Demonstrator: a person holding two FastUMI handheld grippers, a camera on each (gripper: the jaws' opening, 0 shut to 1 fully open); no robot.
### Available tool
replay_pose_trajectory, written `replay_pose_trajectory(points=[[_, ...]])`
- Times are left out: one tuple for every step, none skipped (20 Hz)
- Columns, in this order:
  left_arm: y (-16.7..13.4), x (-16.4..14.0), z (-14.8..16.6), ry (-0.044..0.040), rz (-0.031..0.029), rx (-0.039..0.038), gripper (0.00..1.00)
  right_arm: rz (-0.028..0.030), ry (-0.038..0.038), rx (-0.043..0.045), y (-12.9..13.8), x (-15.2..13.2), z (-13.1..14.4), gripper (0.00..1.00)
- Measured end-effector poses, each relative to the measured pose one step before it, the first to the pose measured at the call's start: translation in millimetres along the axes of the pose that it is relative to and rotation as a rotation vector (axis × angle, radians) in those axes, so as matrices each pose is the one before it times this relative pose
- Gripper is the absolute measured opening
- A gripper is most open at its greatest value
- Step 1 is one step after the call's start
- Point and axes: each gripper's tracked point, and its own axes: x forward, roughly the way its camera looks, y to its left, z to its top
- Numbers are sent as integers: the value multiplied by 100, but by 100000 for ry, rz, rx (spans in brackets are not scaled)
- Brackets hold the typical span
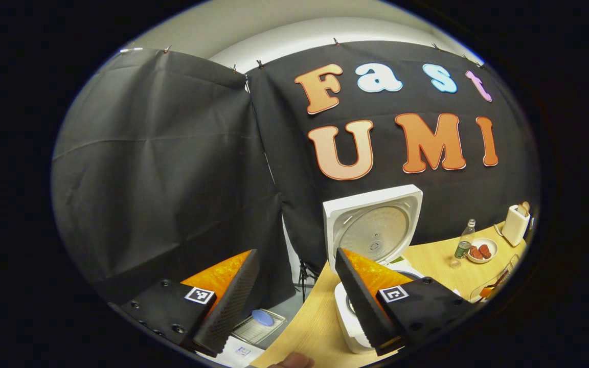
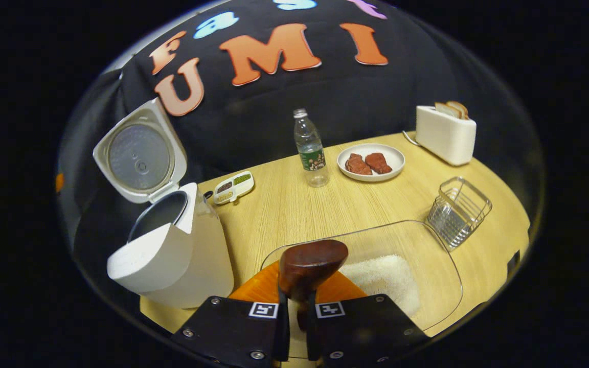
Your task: Close the left gripper, press the button to open the rice cooker; take a wooden spoon from the chopstick holder with the right hand, scoop a spoonful of rice and pour it into the rice cooker, then put the wooden spoon back into the chopstick holder.
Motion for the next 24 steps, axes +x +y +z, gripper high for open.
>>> replay_pose_trajectory(points=[[-197,-3,145,-13,-476,165,100,849,1579,6306,-537,105,-28,13],[-133,-80,81,-149,-471,-32,100,1051,1565,6508,-351,137,-24,12],[-241,31,168,38,-616,-177,100,1020,961,6681,-456,89,89,13],[-255,-15,-42,150,-469,-221,100,1169,610,6143,-320,12,304,13],[-270,-4,82,179,-540,-156,100,1564,561,5606,-293,-216,304,13],[-248,27,11,157,-448,-6,100,1863,279,5294,-143,-110,405,12],[-317,0,174,-207,-472,82,100,2276,518,5440,-38,-259,500,12],[-375,-64,180,-282,-571,97,100,1881,-523,4509,-274,-134,482,12],[-445,60,243,-267,-573,201,100,2593,192,4276,-234,-376,393,13],[-411,-8,191,-381,-771,91,100,2217,284,4751,-94,-194,347,12],[-515,20,402,-791,-637,49,100,1890,233,3815,-85,-256,382,12],[-448,-98,274,-499,-915,165,100,1613,-694,3219,-191,-290,626,12],[-459,31,161,-494,-624,129,100,916,-834,2198,-212,-383,425,12],[-342,63,124,-296,-734,-1,98,1046,-1158,2171,-85,-186,641,12],[-387,66,132,-307,-682,-314,98,1221,-591,2055,131,-337,703,12],[-226,98,3,-39,-614,-708,98,1809,-776,2389,282,-507,903,12],[-300,-15,-20,211,-662,-917,98,2142,-915,2522,442,-598,859,12],[-252,145,-145,296,-449,-1177,100,2262,-1614,2602,525,-377,965,12],[-200,129,-141,325,-381,-1081,100,2261,-1199,2953,609,-318,570,12],[14,9,-31,-13,-108,-1080,100,2132,-869,2959,666,-127,573,12],[-89,2,17,-303,-208,-1033,100,2347,-334,3454,927,-298,320,12],[4,23,-39,-209,-131,-840,99,2325,-61,2637,939,-27,56,12],[96,24,-14,-280,210,-563,99,2269,-581,3276,1013,-211,250,12],[215,-54,0,-307,416,-558,99,2330,-229,1818,1135,87,230,12]])
